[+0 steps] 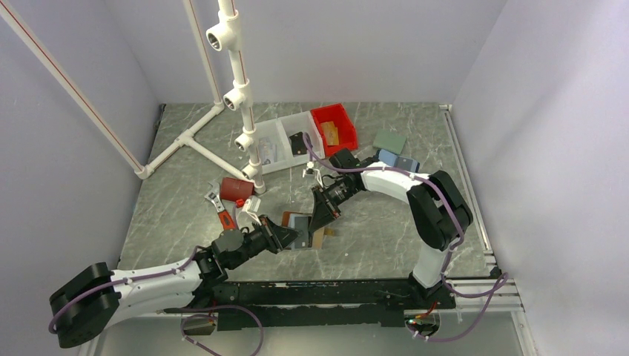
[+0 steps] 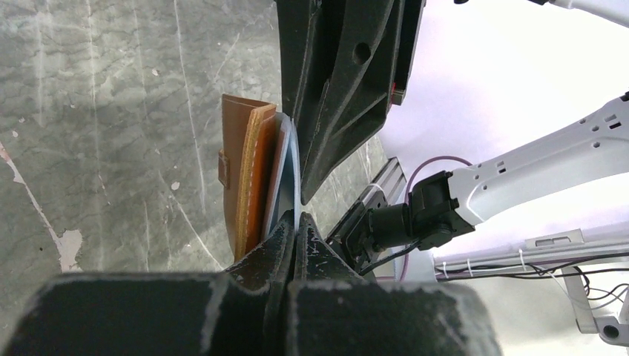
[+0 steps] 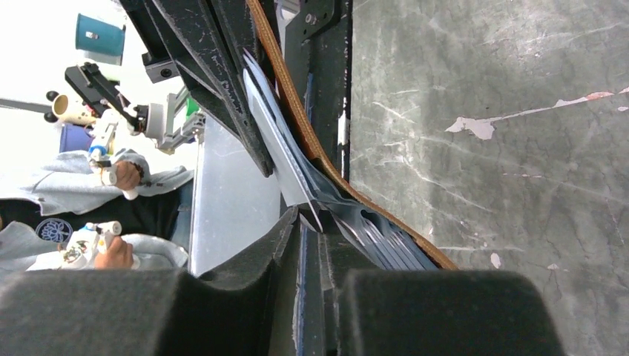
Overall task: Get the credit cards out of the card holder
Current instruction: Remove the credit card from the card holder.
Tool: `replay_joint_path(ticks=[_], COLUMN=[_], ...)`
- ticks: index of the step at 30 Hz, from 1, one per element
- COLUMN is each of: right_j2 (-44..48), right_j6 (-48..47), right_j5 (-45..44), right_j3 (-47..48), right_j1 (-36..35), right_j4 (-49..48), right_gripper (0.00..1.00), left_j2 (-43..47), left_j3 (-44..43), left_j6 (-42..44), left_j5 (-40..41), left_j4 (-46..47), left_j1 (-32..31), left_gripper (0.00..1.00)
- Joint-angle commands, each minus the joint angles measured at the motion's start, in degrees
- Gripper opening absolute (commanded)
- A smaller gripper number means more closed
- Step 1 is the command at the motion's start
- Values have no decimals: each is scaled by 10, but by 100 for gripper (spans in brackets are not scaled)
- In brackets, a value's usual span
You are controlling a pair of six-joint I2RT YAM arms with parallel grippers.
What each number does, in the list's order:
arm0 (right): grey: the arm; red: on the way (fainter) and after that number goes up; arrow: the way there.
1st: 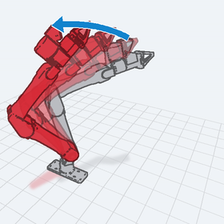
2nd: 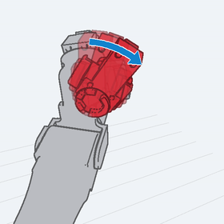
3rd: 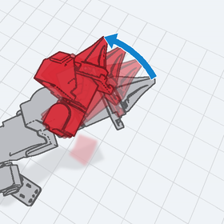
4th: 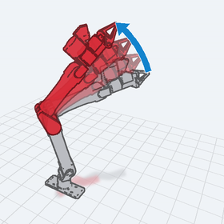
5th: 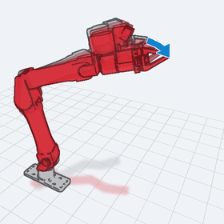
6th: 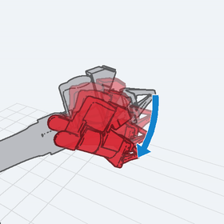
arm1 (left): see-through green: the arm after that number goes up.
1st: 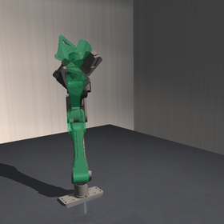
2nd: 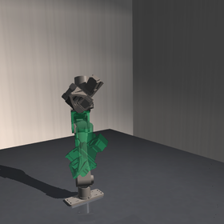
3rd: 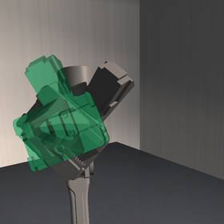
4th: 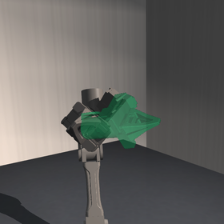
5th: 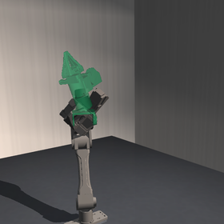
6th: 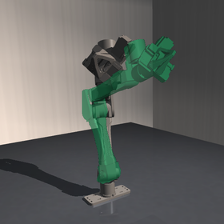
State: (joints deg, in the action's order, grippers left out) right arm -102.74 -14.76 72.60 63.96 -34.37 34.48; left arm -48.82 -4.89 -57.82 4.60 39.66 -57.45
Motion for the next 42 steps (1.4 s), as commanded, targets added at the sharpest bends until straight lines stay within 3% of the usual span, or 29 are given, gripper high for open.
replay_joint_path(ticks=[1, 6, 9, 13, 21, 31, 42], right_j2=[15, 10, 3, -9, -13, -20, -28], right_j6=[-7, -17, -39, -83, -112, -129, -135], right_j5=[59, 64, 61, 50, 24, 17, 15], right_j3=[9, 13, 20, 34, 40, 44, 46], right_j1=[-7, -6, -4, 0, 1, 4, 9], right_j4=[-3, 9, 30, 72, 91, 104, 111], right_gripper=[13, 1, 0, 0, 0, 0, 0], left_j2=[8, 2, 5, 25, 78, 97, 103], left_j3=[-4, -3, -2, -1, 2, 12, 16], left_j6=[-1, -4, -8, -11, -15, -19, -18], left_j5=[-1, 4, 9, 17, 27, 31, 32], left_j4=[38, 29, 17, -13, -72, -83, -83], left_j1=[1, 1, 1, 1, 1, 1, 1], left_gripper=[0, 0, 1, 15, 28, 25, 4])
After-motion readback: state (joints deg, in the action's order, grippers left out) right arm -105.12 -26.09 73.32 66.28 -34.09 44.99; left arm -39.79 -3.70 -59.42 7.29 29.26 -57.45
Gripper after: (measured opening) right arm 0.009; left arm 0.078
